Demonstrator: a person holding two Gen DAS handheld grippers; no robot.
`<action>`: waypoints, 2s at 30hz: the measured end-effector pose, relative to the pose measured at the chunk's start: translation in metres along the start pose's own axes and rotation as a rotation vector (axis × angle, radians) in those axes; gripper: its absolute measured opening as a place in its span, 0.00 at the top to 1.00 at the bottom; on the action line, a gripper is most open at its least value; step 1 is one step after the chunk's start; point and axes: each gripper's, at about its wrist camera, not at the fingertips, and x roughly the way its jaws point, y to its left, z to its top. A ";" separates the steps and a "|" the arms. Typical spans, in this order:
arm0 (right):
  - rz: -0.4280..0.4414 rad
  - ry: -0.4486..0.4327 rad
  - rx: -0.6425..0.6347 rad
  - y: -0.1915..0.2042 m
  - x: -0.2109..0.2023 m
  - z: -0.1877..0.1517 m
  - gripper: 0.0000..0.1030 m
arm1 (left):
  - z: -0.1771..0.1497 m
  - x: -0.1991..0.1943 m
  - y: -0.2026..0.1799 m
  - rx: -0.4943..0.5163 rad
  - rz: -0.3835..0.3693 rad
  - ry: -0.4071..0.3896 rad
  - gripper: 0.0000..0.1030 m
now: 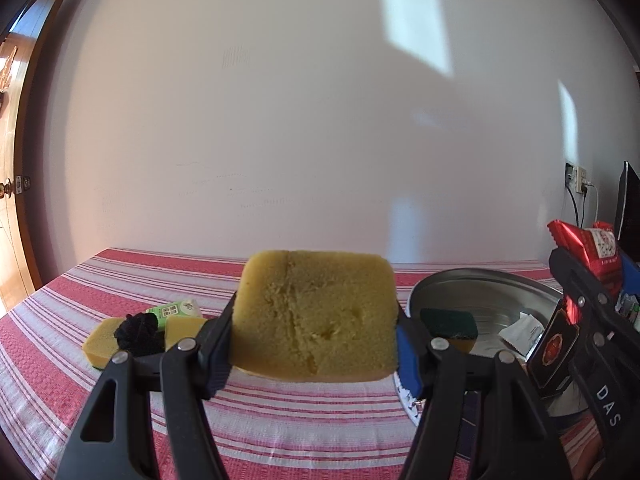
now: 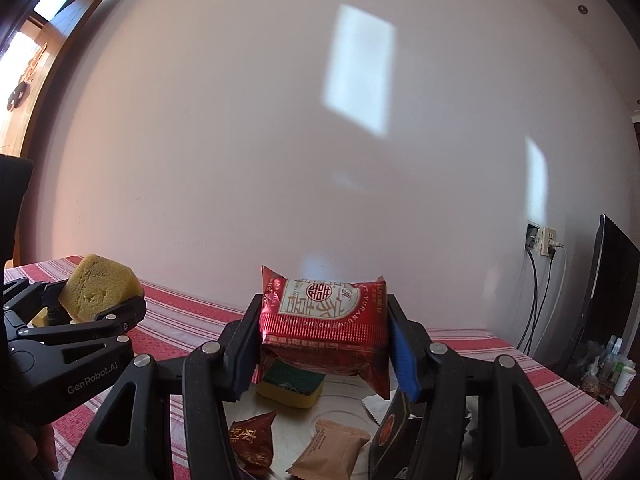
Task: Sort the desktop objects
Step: 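Carry the yellow sponge and red wrapper over the metal tin with both tools, then open both tools to drop the sponge and red wrapper into the tin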
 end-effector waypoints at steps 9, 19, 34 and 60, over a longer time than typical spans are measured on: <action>-0.068 0.003 0.031 -0.044 0.003 -0.003 0.43 | 0.001 -0.002 -0.025 0.003 -0.042 -0.013 0.36; -0.101 0.061 0.085 -0.084 0.020 -0.008 0.43 | 0.001 -0.004 -0.056 0.027 -0.110 -0.038 0.36; -0.072 0.148 0.127 -0.126 0.051 -0.014 0.43 | 0.005 0.001 -0.102 0.115 -0.215 0.001 0.36; -0.019 0.164 0.085 -0.134 0.078 -0.022 0.05 | 0.002 0.007 -0.145 0.191 -0.156 0.065 0.01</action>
